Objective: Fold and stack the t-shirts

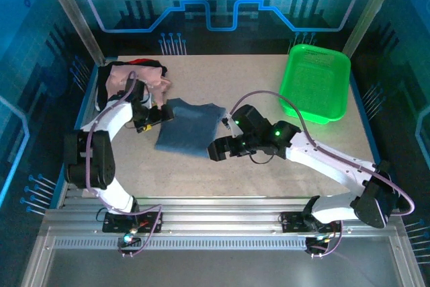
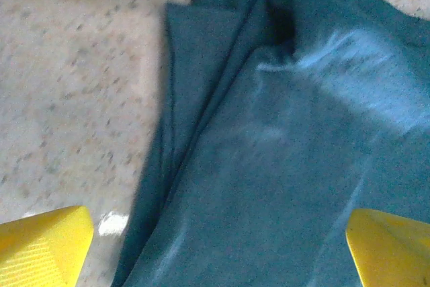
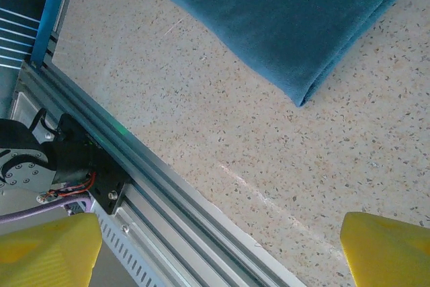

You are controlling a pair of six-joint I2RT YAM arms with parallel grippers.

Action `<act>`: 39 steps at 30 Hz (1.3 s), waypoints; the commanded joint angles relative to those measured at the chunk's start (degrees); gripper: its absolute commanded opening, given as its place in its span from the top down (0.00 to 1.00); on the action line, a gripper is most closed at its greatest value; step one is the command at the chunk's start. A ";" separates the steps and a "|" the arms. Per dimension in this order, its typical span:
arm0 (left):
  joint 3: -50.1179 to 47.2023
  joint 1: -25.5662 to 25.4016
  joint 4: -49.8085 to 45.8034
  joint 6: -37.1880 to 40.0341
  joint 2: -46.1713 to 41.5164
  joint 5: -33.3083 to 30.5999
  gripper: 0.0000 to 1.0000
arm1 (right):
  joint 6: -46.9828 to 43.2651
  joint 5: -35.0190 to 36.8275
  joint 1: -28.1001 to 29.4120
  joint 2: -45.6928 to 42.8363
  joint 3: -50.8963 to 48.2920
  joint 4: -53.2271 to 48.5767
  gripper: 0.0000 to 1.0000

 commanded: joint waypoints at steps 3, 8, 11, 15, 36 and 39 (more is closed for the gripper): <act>6.37 -3.34 -0.04 2.43 7.24 -6.40 0.02 | 0.43 -0.11 -0.10 -1.51 -1.06 -1.47 0.07; 10.98 -5.29 -1.06 2.56 13.39 -12.64 0.03 | 0.30 -0.72 -0.31 -2.20 -1.34 -1.55 0.08; 13.19 -6.49 -0.80 1.78 16.58 -14.73 0.04 | 0.09 -1.24 -0.51 -2.49 -1.61 -1.57 0.08; 16.02 -8.09 -1.08 0.52 20.05 -16.43 0.06 | -0.36 -2.17 -0.61 -2.97 -1.90 -1.85 0.08; 22.40 -13.16 -8.95 -3.23 25.28 -15.30 0.92 | -2.78 -2.92 -3.80 -10.54 -2.33 -5.68 0.08; 23.87 -13.15 -9.77 -1.43 21.51 -16.53 1.00 | -2.72 -3.12 -4.10 -11.59 -2.56 -5.79 0.08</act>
